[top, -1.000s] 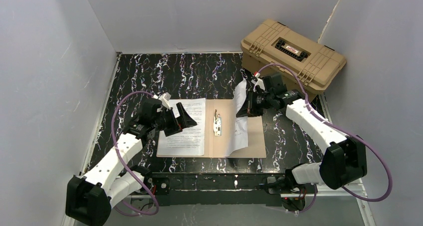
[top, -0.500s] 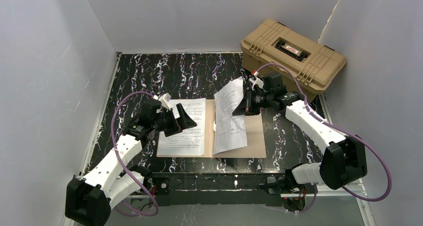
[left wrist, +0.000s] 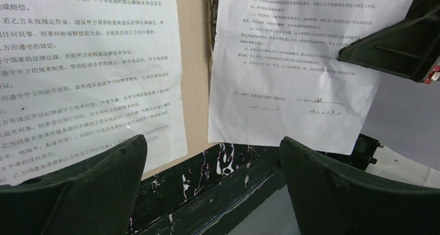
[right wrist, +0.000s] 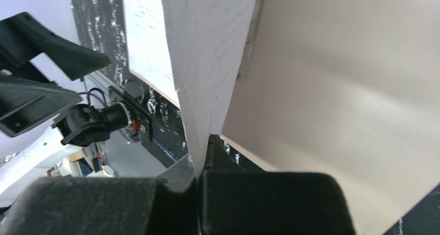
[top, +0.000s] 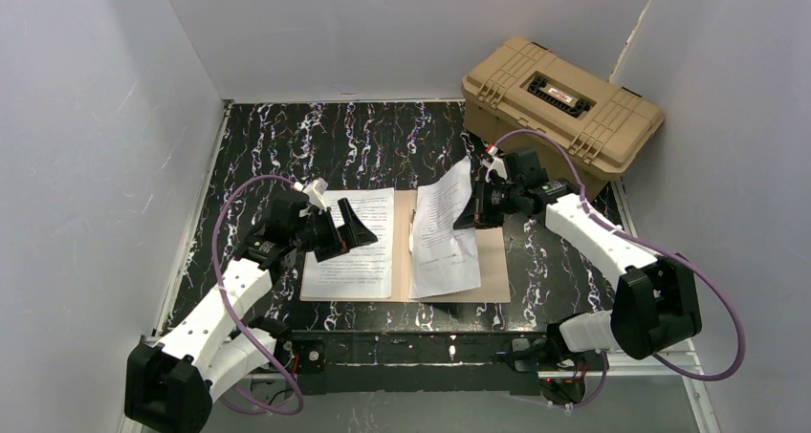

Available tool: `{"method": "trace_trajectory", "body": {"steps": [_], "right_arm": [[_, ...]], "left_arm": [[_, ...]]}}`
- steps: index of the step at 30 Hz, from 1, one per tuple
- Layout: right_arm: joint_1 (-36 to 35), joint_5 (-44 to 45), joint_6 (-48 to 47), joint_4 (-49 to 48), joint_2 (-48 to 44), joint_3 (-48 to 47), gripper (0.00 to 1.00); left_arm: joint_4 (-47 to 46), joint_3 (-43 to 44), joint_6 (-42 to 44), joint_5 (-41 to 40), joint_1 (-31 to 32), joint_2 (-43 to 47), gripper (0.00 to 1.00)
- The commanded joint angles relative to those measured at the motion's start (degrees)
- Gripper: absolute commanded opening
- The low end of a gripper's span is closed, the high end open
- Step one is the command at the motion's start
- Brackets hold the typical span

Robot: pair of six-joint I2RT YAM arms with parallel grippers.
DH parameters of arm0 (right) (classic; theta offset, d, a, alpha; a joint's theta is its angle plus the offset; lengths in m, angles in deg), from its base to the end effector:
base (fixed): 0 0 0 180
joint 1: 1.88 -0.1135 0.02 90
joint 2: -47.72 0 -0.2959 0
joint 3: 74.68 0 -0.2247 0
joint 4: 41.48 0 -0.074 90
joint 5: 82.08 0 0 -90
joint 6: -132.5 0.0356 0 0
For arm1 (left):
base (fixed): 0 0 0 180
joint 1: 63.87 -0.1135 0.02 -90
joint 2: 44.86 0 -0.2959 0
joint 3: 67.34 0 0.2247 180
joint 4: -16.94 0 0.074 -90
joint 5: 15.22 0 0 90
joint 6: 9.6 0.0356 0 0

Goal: Put the files into the folder

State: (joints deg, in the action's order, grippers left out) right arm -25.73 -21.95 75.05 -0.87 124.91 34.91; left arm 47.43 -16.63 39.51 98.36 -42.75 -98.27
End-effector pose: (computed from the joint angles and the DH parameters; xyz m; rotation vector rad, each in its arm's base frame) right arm 0.2201 0.1167 0.2983 -0.0703 2.5345 1.0576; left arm 0.1416 -0.0700 0.2821 -0.1377 2.2885 -1.0422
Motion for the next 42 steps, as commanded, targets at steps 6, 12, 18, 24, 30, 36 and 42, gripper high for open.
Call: {"method": "trace_trajectory", "body": {"steps": [6,12,18,24,30,36,42], "right_arm": [[1.68,5.84,-3.37,4.65,-3.06,3.73,0.01],[1.84,11.54,-3.51,5.21,-5.21,7.92,0.01],[1.86,17.99,-3.72,3.49,-7.07,11.60,0.01],[1.92,20.60,-2.10,-3.21,-7.16,16.28,0.01],[1.92,22.54,-0.12,-7.40,-6.18,17.90,0.01],[2.01,24.17,1.16,-10.26,-6.72,19.11,0.01],[2.15,22.56,1.40,-13.27,-6.06,19.89,0.01]], "left_arm": [[0.91,-0.24,1.24,1.28,0.19,0.76,0.98],[0.93,-0.24,1.38,1.51,0.16,0.76,0.98],[0.96,-0.03,1.62,1.63,0.19,0.51,0.98],[1.10,0.33,1.77,1.56,0.15,0.11,0.98],[1.50,0.32,1.82,1.54,0.14,-0.12,0.98],[1.55,0.12,1.69,1.23,0.15,-0.03,0.98],[1.66,0.15,1.62,1.26,0.17,0.17,0.98]]}}
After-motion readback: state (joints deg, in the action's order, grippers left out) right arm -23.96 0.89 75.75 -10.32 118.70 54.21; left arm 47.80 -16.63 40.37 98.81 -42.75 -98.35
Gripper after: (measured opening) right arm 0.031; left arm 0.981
